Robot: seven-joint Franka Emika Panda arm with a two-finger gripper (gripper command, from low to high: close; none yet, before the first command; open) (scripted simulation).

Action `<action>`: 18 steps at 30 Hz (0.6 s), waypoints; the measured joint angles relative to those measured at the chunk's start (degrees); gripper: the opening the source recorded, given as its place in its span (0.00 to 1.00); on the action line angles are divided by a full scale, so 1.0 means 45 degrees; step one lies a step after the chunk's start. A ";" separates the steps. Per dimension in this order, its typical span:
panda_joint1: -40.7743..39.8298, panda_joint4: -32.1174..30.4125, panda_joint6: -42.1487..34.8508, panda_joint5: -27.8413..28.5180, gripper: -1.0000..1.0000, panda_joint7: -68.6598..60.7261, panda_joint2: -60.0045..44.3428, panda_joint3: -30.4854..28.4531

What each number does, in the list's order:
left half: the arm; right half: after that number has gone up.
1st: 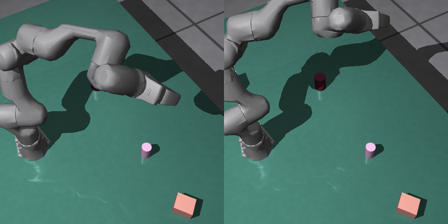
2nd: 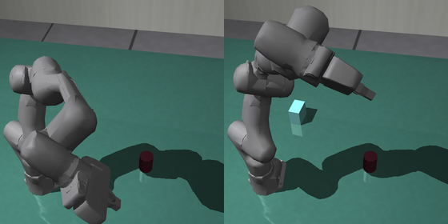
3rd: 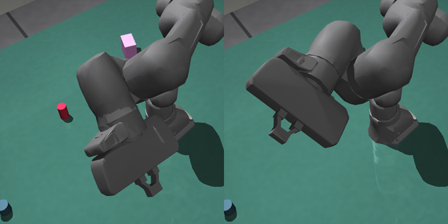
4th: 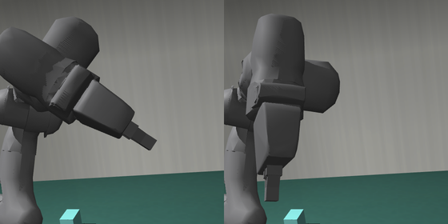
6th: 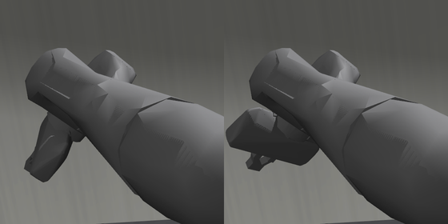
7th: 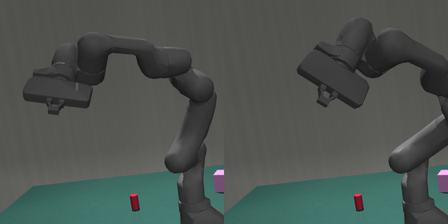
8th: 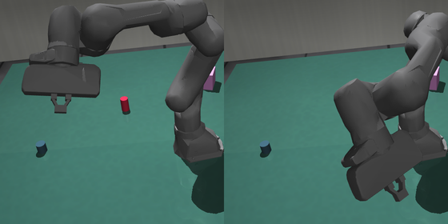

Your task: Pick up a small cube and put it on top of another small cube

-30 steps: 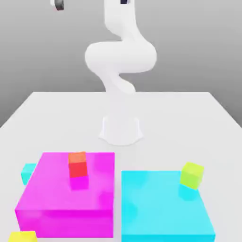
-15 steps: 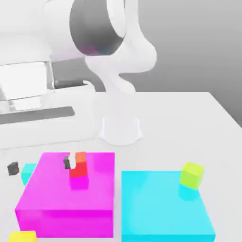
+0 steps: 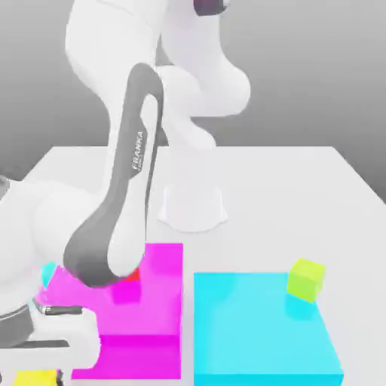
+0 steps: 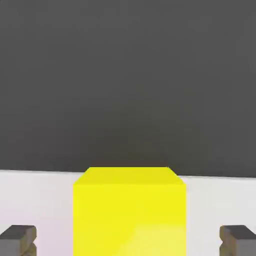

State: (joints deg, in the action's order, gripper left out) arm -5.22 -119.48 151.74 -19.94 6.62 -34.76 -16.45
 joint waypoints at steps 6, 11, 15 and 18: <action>0.0013 0.0001 -0.0029 -0.0016 0.00 -0.0018 0.0004 -0.0017; 0.0245 -0.0118 -0.1394 0.0965 0.00 0.0045 0.1391 -0.0897; -0.0655 -0.0159 -0.1856 0.1887 0.00 -0.1877 0.1668 -0.1557; -0.1161 -0.1262 -0.1836 0.2676 0.00 -0.3580 0.2738 -0.2042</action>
State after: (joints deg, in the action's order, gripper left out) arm -10.45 -125.16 143.48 -7.90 -9.49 -22.44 -25.64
